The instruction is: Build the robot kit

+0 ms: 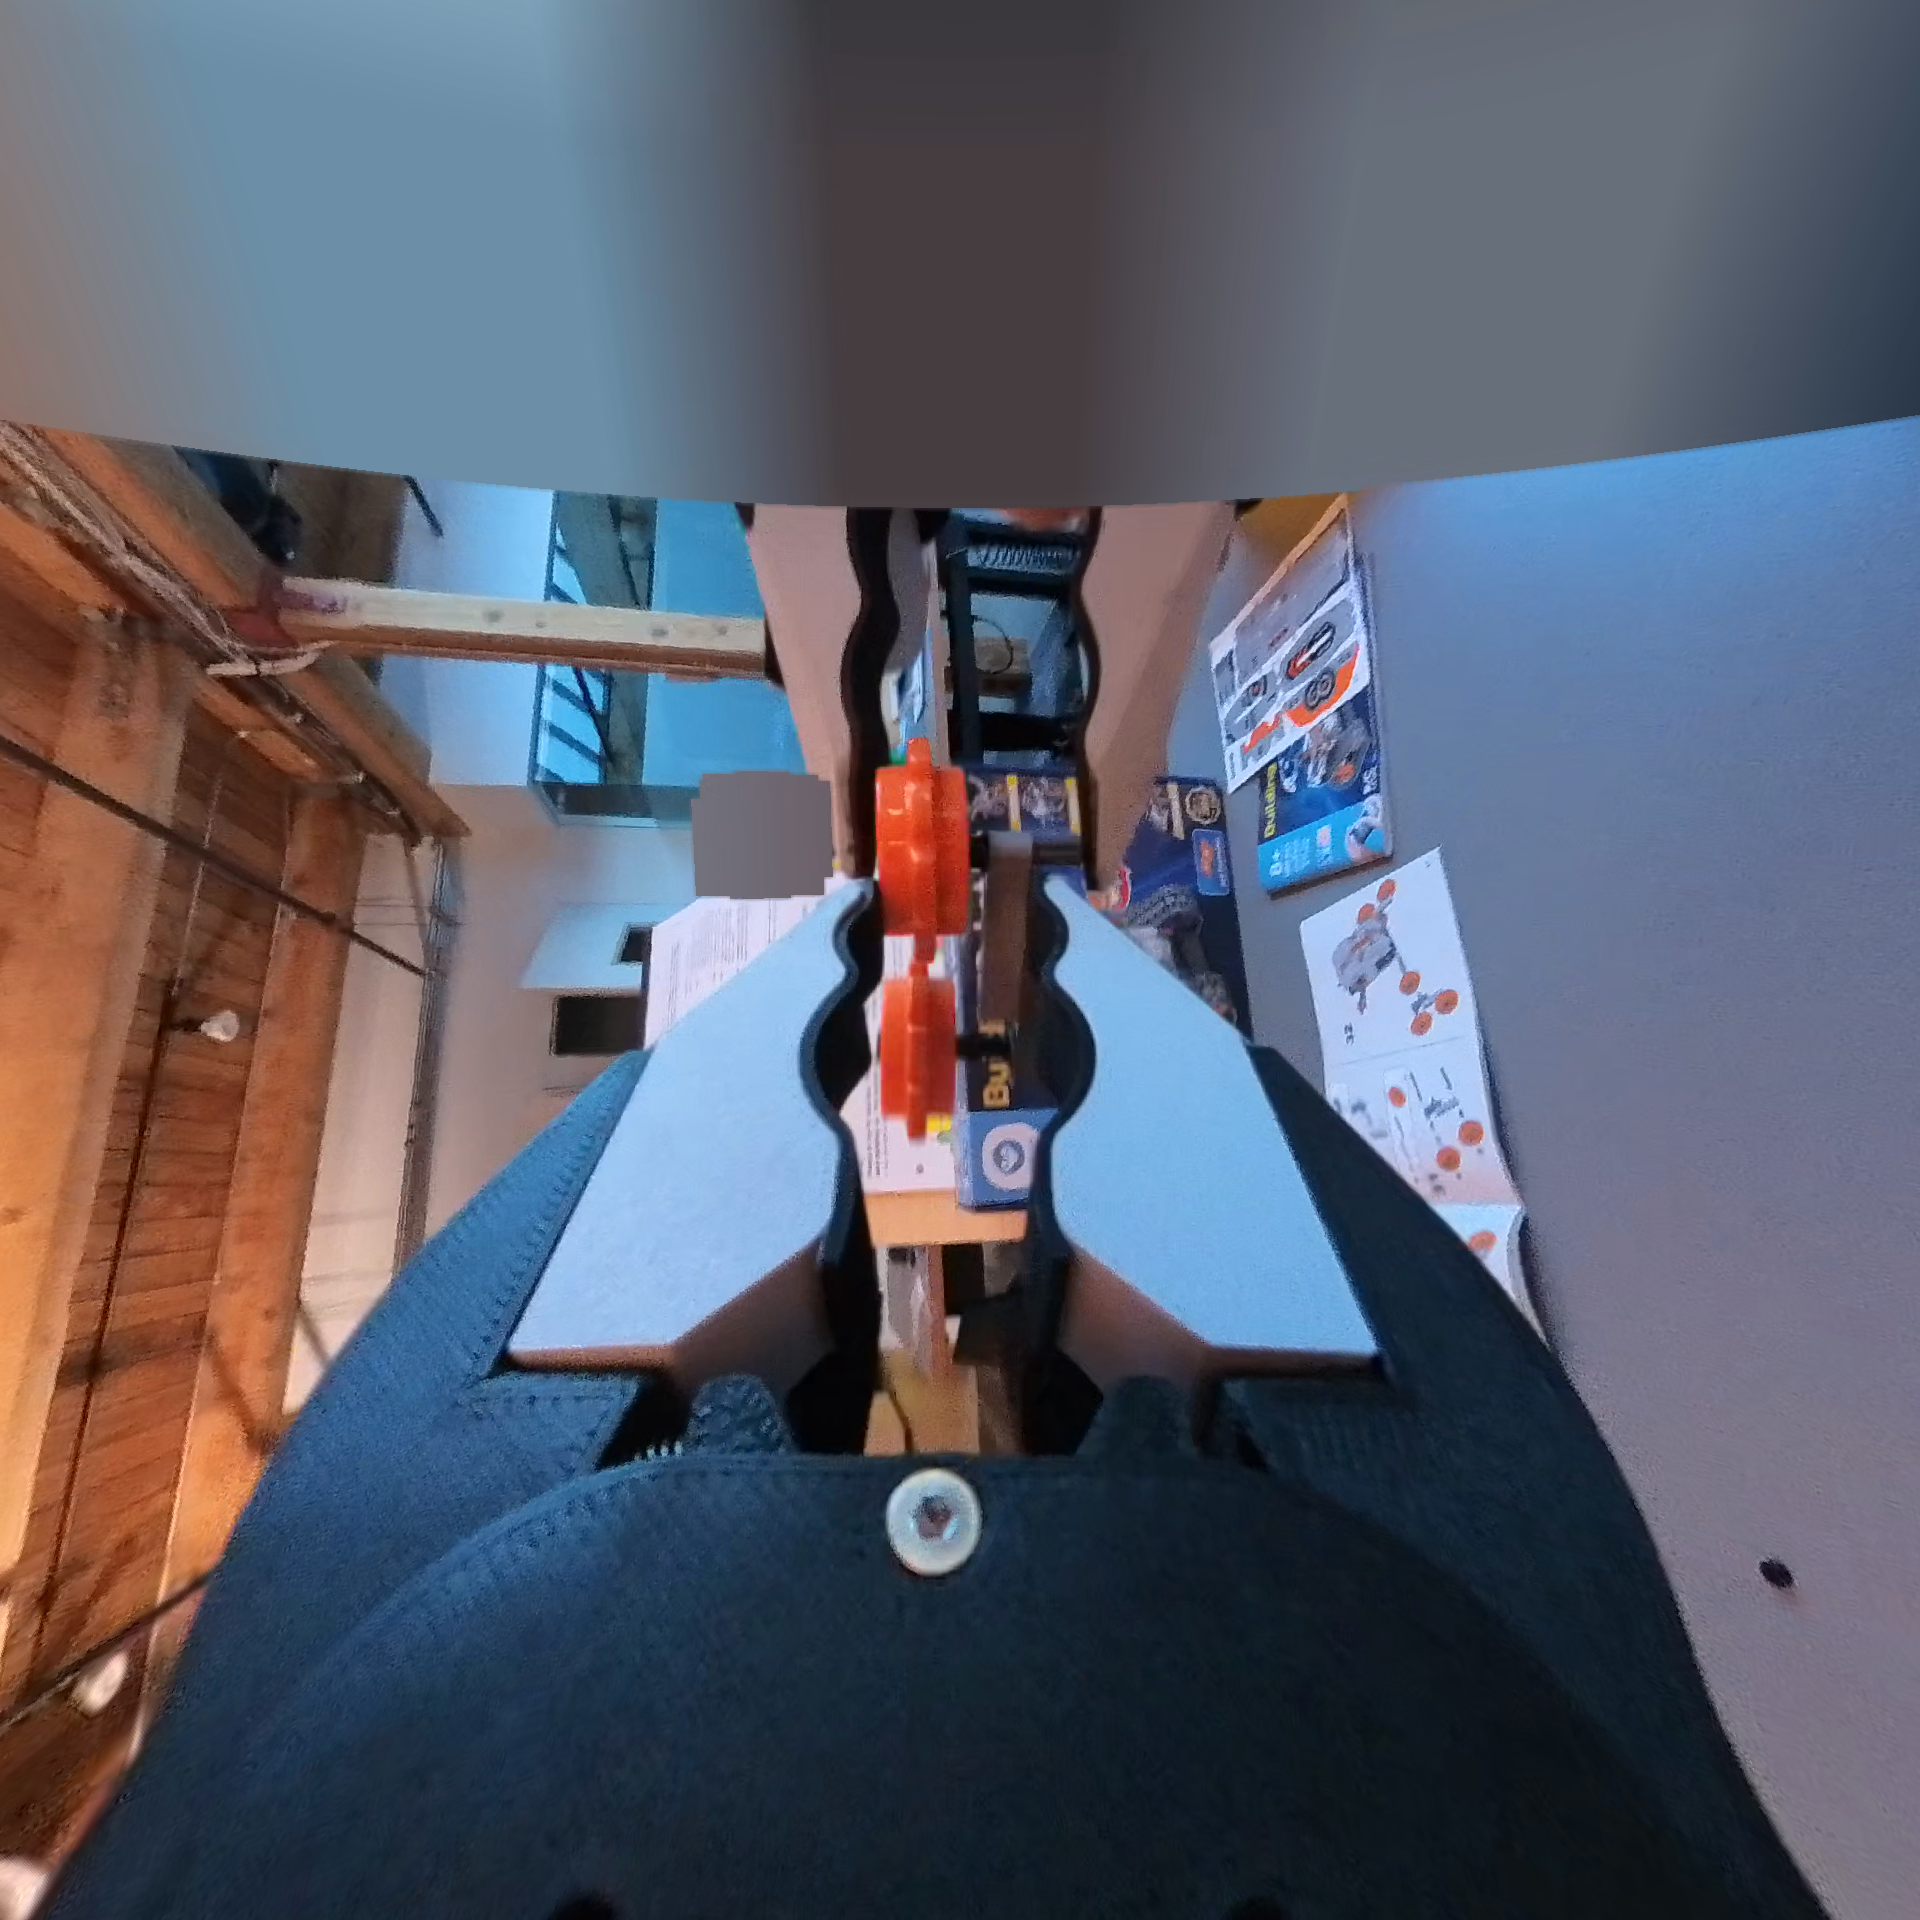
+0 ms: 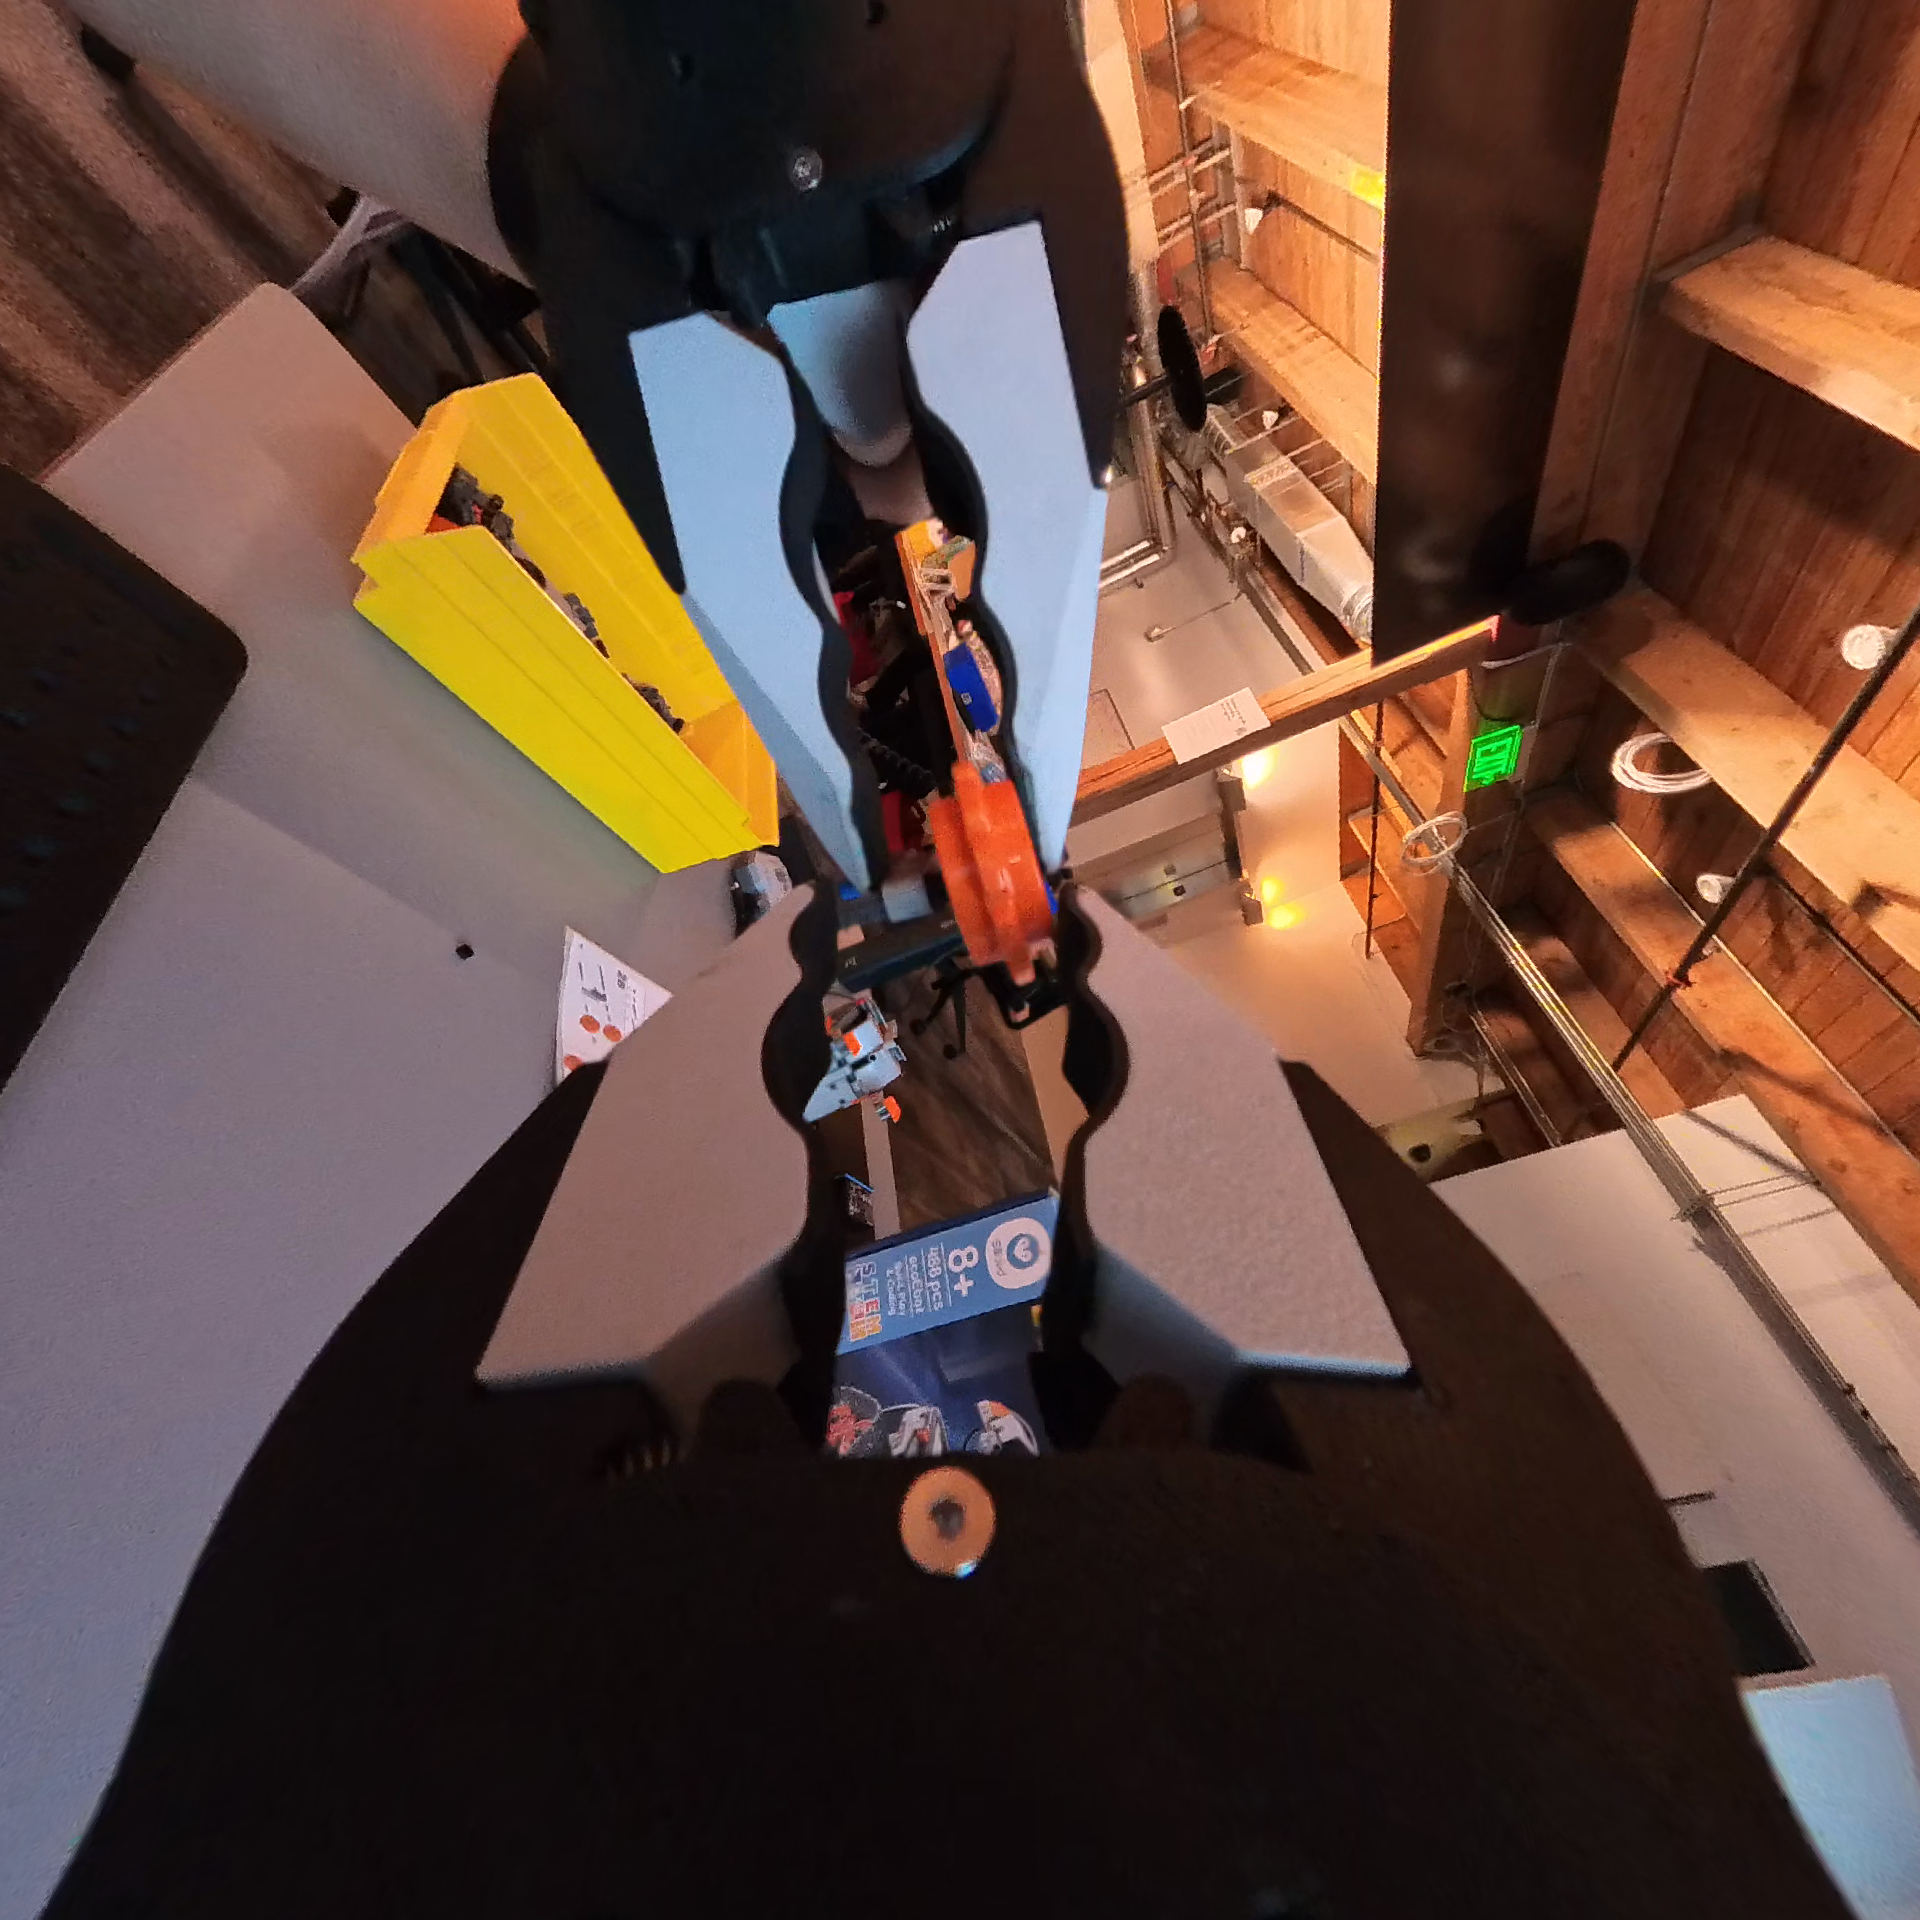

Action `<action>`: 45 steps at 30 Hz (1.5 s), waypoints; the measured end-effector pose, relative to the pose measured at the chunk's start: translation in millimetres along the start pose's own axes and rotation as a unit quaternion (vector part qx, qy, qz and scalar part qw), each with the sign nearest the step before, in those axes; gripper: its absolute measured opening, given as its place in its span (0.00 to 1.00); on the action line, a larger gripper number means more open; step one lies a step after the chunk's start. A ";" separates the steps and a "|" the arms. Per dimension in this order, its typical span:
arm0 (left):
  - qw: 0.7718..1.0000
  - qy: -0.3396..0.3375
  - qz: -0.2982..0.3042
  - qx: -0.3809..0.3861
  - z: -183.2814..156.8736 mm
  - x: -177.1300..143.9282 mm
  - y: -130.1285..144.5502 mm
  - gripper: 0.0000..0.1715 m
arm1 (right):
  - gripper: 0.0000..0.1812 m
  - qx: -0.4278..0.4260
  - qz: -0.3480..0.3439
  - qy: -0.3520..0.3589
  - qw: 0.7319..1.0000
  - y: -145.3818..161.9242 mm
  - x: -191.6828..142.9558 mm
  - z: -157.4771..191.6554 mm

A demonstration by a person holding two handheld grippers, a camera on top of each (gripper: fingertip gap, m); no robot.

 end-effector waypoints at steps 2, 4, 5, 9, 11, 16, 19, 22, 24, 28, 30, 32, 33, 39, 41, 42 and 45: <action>1.000 -0.001 -0.006 -0.005 -0.2 0.5 -2.5 0.14 | 0.22 -0.014 0.002 0.015 1.000 -1.1 0.6 -0.2; 1.000 -0.008 -0.008 -0.004 1.6 2.0 -0.2 0.14 | 0.23 -0.035 0.002 0.041 0.999 -1.0 1.7 -1.7; 1.000 -0.005 -0.006 -0.007 0.1 4.0 2.6 0.14 | 0.22 -0.030 0.010 0.039 0.999 3.5 3.6 -1.0; 1.000 -0.010 -0.004 -0.011 -5.5 12.9 10.0 0.14 | 0.22 -0.012 0.022 0.032 0.999 15.4 6.2 -0.3; 0.999 0.001 -0.008 -0.035 -5.1 15.1 13.0 0.14 | 0.23 0.002 0.016 0.030 0.999 17.4 7.5 -1.5; 0.973 0.115 -0.042 -0.198 -18.0 28.1 38.5 0.14 | 0.22 0.175 0.063 -0.070 0.980 44.9 26.3 2.5; 0.955 0.129 -0.059 -0.260 -34.3 41.7 64.7 0.15 | 0.23 0.229 0.146 -0.097 0.958 71.6 44.6 9.0; 0.934 0.146 -0.080 -0.316 -53.7 51.5 82.9 0.15 | 0.23 0.213 0.212 -0.097 0.949 88.5 55.5 20.4; 0.924 0.148 -0.091 -0.341 -60.7 54.1 88.4 0.15 | 0.23 0.211 0.226 -0.091 0.947 93.1 58.2 24.3; 0.921 0.149 -0.091 -0.347 -65.4 52.6 89.3 0.15 | 0.23 0.228 0.224 -0.095 0.943 94.3 58.7 28.6; 0.923 0.150 -0.086 -0.342 -65.7 51.1 89.1 0.15 | 0.23 0.229 0.222 -0.095 0.943 93.5 58.9 29.5; 0.923 0.155 -0.083 -0.343 -66.0 49.9 89.0 0.15 | 0.23 0.226 0.222 -0.093 0.944 92.6 59.2 30.2; 0.922 0.156 -0.083 -0.344 -66.1 49.3 89.0 0.15 | 0.23 0.225 0.221 -0.093 0.945 92.0 59.3 30.6; 0.916 0.164 -0.085 -0.356 -67.4 45.9 88.3 0.15 | 0.23 0.242 0.209 -0.098 0.942 90.4 59.1 33.2; 0.912 0.170 -0.087 -0.364 -68.5 44.9 87.5 0.15 | 0.23 0.249 0.204 -0.101 0.941 89.7 58.5 34.5; 0.910 0.171 -0.089 -0.368 -68.6 44.5 87.1 0.15 | 0.23 0.250 0.201 -0.102 0.942 89.4 58.2 35.0; 0.893 0.189 -0.097 -0.395 -70.5 42.5 83.6 0.15 | 0.23 0.287 0.182 -0.118 0.933 87.7 55.5 37.7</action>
Point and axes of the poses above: each gripper's, where its closed fingertips meet, x out along the fingers, y out of its underside, z = x × y across the jaws, the point moved 2 cm from there along -x, back along the fingers, and after that the axes turned 5 degrees about x, right-handed, at the moved point
